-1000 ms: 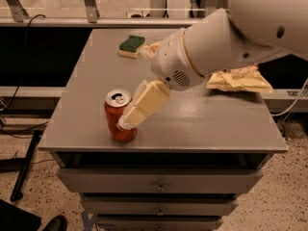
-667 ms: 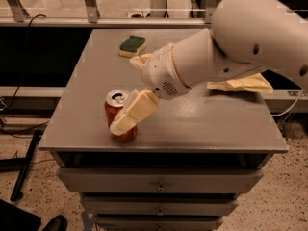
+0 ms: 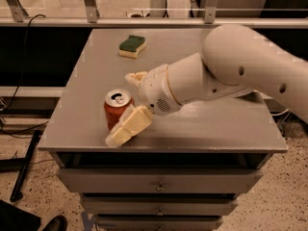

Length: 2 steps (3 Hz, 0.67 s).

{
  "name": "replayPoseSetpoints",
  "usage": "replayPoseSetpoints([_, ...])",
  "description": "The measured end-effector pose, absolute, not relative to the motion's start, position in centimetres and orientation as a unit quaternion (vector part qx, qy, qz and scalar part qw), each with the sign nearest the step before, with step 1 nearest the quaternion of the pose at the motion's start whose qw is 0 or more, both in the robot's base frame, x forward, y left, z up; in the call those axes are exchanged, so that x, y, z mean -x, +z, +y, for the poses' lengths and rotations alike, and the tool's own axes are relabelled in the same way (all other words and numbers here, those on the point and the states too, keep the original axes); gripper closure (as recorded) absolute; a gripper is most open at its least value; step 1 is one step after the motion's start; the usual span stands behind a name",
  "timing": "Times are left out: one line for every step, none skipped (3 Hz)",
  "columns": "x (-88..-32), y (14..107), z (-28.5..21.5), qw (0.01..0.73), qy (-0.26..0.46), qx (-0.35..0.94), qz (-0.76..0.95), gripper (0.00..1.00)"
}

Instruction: Pick coke can

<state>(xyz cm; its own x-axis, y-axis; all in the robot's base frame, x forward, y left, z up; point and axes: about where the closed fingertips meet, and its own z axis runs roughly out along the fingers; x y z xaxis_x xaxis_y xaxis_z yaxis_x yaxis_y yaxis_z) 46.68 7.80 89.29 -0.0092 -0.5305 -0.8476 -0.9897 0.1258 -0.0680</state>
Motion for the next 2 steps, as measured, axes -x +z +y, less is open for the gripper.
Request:
replayPoseSetpoints([-46.12,88.68,8.46,0.389,0.317,0.578,0.644,0.24])
replayPoseSetpoints([-45.87,88.78,8.83,0.395,0.329,0.567,0.643,0.48])
